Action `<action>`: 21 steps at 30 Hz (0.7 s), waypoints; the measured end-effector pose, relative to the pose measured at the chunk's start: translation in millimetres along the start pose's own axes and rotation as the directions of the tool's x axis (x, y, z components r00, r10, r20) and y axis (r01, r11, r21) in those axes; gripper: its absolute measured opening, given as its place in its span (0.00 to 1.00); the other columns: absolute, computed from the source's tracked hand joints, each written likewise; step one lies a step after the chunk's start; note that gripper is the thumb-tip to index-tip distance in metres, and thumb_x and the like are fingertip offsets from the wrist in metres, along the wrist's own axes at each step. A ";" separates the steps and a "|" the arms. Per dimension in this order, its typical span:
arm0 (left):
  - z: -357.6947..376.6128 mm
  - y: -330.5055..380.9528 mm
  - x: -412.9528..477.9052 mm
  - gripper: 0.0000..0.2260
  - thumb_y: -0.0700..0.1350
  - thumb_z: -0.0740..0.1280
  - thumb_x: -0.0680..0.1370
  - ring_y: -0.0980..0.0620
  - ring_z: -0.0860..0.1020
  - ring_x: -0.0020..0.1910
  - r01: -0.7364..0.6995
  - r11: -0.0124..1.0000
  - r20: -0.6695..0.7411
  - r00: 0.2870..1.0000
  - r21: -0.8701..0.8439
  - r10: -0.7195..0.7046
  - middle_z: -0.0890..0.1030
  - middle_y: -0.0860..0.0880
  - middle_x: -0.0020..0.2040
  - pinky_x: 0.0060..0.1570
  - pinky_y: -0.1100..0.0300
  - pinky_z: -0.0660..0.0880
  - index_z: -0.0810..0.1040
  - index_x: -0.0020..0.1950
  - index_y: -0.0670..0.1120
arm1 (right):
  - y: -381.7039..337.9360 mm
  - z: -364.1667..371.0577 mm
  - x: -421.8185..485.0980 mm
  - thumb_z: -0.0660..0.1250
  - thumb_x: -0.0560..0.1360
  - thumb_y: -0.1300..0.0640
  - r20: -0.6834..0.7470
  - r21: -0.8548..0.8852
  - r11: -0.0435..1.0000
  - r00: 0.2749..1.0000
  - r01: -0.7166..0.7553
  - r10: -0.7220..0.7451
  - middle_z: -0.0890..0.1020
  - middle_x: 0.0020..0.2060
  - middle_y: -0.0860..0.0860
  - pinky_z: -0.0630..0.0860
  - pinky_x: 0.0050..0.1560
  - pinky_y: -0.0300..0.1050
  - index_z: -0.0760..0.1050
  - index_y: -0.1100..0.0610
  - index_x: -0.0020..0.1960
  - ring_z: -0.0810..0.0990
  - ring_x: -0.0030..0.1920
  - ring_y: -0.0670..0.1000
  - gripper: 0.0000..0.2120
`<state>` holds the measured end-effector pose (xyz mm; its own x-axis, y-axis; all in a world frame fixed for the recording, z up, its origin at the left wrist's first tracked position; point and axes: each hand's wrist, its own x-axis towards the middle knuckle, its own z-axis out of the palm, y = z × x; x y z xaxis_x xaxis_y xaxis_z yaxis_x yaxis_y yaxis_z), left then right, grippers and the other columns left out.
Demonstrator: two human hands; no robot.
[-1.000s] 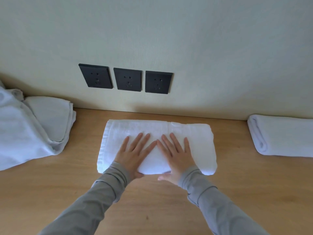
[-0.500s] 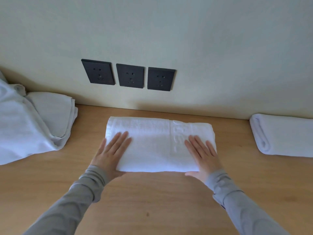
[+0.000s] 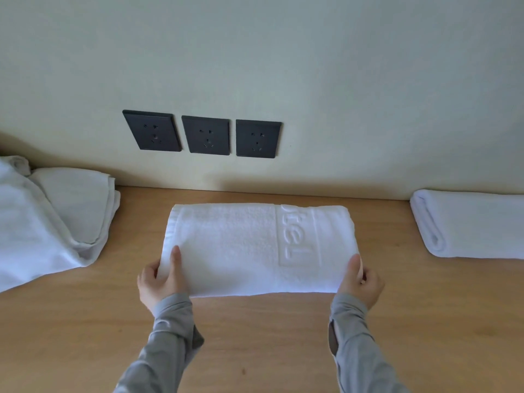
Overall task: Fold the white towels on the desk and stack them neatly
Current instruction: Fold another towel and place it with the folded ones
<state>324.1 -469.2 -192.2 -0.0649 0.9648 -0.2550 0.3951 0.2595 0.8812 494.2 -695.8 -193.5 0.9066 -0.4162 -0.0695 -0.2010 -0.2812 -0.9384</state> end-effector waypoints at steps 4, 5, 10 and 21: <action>9.0 1.6 6.1 0.23 0.65 0.61 0.67 0.47 0.73 0.40 -0.072 0.997 -0.056 0.996 0.028 0.073 0.75 0.50 0.36 0.46 0.54 0.70 0.74 0.40 0.45 | 1.4 8.8 -6.7 0.57 0.73 0.45 -0.050 0.008 0.996 0.995 0.083 -0.083 0.69 0.33 0.57 0.61 0.34 0.43 0.65 0.63 0.35 0.67 0.35 0.55 0.21; 10.6 1.7 8.2 0.22 0.65 0.60 0.68 0.47 0.72 0.39 -0.075 0.996 -0.048 0.996 0.049 0.078 0.74 0.51 0.34 0.45 0.55 0.69 0.73 0.40 0.45 | 3.9 10.7 -5.3 0.57 0.75 0.45 -0.042 0.015 0.998 0.997 0.059 -0.058 0.70 0.31 0.56 0.61 0.32 0.43 0.65 0.62 0.36 0.67 0.33 0.55 0.21; 16.0 -4.1 14.6 0.15 0.56 0.61 0.72 0.48 0.69 0.33 -0.051 0.998 -0.069 0.996 0.028 0.052 0.71 0.51 0.30 0.40 0.55 0.68 0.70 0.33 0.46 | 18.2 10.3 21.8 0.59 0.79 0.53 0.071 0.005 0.988 0.986 -0.152 0.152 0.71 0.27 0.51 0.66 0.36 0.41 0.72 0.63 0.35 0.68 0.28 0.50 0.18; -4.3 -1.0 21.7 0.18 0.59 0.57 0.74 0.43 0.72 0.42 -0.199 0.974 0.040 0.980 0.110 0.196 0.76 0.46 0.39 0.45 0.52 0.68 0.71 0.42 0.44 | 3.8 -17.6 33.8 0.51 0.78 0.45 0.270 -0.224 0.947 0.949 0.229 -0.165 0.68 0.25 0.55 0.62 0.30 0.44 0.66 0.64 0.31 0.67 0.29 0.54 0.27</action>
<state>318.4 -448.4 -197.0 0.0501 0.9944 -0.0932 0.4986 0.0559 0.8650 517.5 -726.1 -193.5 0.9934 -0.1148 -0.0026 -0.0663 -0.5556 -0.8288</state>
